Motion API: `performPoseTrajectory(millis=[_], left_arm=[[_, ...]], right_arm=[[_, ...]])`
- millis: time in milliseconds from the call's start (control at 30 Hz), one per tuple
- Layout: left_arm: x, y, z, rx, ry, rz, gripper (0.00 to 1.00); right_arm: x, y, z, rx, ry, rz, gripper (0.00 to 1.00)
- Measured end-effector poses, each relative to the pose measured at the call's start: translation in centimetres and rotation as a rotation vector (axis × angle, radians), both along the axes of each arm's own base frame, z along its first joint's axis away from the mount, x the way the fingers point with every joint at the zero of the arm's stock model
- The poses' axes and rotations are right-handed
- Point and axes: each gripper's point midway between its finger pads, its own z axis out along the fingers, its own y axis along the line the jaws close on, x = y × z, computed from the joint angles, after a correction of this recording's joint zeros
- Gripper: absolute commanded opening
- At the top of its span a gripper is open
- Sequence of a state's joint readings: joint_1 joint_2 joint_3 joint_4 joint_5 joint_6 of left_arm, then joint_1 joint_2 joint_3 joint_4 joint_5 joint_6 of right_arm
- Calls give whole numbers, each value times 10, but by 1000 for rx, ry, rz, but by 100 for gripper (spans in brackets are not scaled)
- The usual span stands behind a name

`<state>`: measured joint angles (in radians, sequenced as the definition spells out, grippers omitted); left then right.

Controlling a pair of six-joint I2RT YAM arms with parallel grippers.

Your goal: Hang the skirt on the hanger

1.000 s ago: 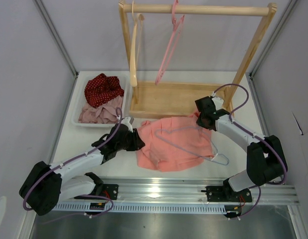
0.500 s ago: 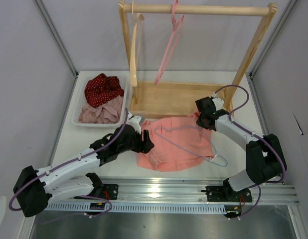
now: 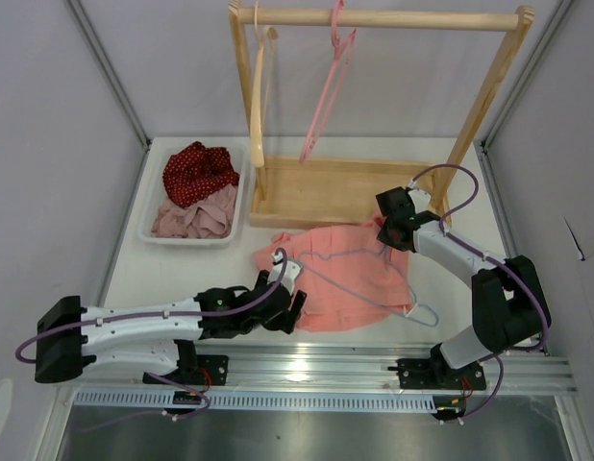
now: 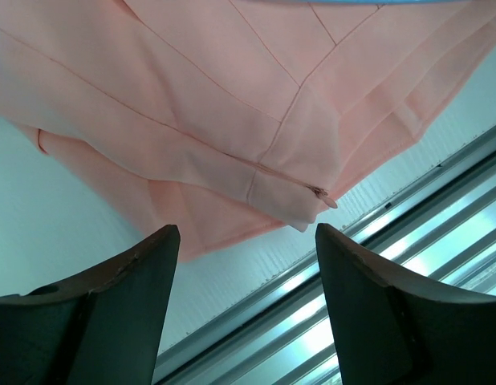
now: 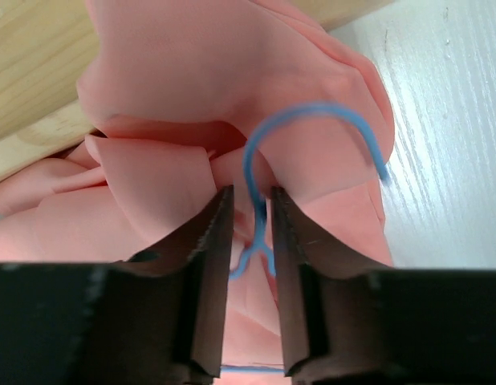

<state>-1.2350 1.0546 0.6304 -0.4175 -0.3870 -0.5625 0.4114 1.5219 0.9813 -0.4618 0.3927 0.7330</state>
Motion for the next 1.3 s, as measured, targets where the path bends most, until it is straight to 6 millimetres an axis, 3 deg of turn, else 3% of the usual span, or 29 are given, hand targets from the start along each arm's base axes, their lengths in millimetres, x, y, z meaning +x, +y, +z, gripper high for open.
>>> performPoseTrajectory(millis=[133,300,567,900,1167,1300], left_arm=[[-7,-4,-2,18,-27,-6,76],[-13,-8,-10,70,-43,-26,76],[-13,-20,-6,95,-73,-34,75],[-2,-26,-21,200,-105,-5,70],[8,-26,-19,230,-134,6,45],[18,-24,-18,225,-134,30,32]], right_arm=[[1,0,0,2,-3,2,43],[1,1,0,7,0,9,48],[0,8,11,37,-20,40,50],[-4,21,35,68,-75,96,52],[-15,39,64,100,-147,165,48],[-35,62,82,132,-202,254,34]])
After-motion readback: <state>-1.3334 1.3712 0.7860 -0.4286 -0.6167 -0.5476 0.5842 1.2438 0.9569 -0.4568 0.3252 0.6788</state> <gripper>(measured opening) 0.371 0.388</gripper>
